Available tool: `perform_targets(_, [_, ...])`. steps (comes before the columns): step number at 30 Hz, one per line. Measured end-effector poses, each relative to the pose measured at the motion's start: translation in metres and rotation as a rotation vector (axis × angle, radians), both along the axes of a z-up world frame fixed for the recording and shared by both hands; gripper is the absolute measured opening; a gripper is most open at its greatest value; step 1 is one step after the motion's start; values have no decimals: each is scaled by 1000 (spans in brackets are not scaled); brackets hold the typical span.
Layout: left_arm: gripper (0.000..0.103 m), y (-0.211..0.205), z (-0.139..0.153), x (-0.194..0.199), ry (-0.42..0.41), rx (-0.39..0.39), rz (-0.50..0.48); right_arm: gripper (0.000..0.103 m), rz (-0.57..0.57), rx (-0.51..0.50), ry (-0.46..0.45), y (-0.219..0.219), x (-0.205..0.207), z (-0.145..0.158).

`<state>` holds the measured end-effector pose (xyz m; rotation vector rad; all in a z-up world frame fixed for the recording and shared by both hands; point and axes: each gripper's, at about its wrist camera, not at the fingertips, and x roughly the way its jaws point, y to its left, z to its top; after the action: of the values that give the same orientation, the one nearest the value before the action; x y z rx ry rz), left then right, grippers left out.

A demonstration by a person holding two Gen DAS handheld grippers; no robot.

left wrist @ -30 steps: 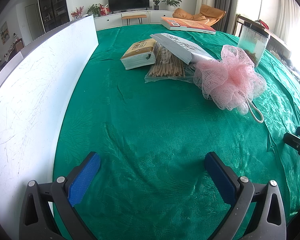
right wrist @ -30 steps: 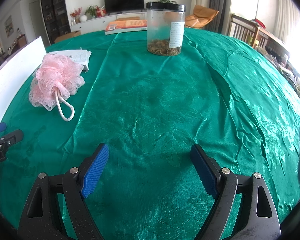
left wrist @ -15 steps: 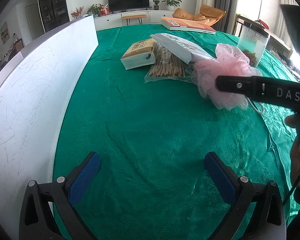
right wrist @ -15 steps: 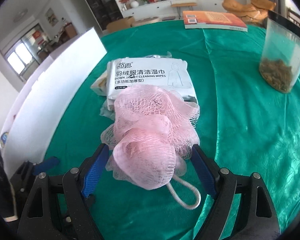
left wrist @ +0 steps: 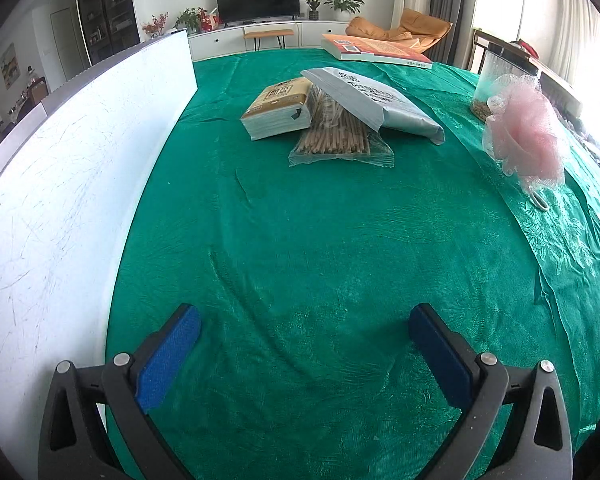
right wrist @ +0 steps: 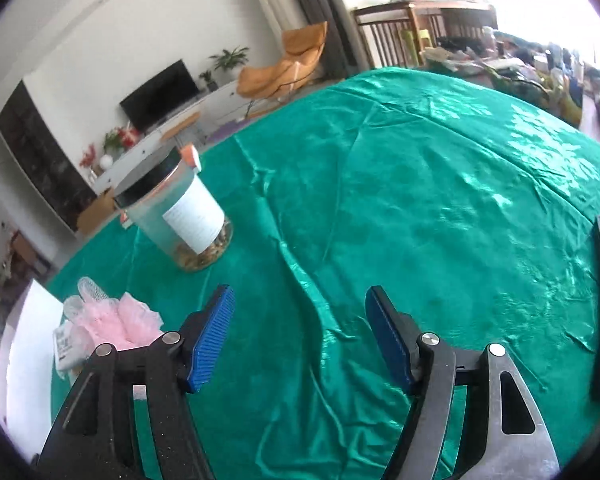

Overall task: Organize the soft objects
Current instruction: 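Reach the right tool to the pink mesh sponge and grasp it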

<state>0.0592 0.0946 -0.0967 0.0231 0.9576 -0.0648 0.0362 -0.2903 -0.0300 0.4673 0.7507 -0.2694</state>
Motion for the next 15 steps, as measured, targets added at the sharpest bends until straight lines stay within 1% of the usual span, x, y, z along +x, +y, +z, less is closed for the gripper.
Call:
perform_targets(2, [103, 0, 0, 0, 0, 0, 0, 72, 67, 19, 28, 14, -3, -4])
perform_targets(6, [103, 0, 0, 0, 0, 0, 0, 72, 246, -75, 155, 74, -1, -24])
perform_targets(8, [103, 0, 0, 0, 0, 0, 0, 72, 312, -92, 198, 94, -3, -38])
perform_targets(11, [103, 1, 1, 0, 0, 0, 0, 74, 353, -212, 214, 118, -4, -43])
perform_targets(13, [103, 1, 0, 0, 0, 0, 0, 74, 369, -245, 225, 122, -3, -46])
perform_targets(15, [103, 1, 0, 0, 0, 0, 0, 74, 372, -257, 225, 121, -4, -47])
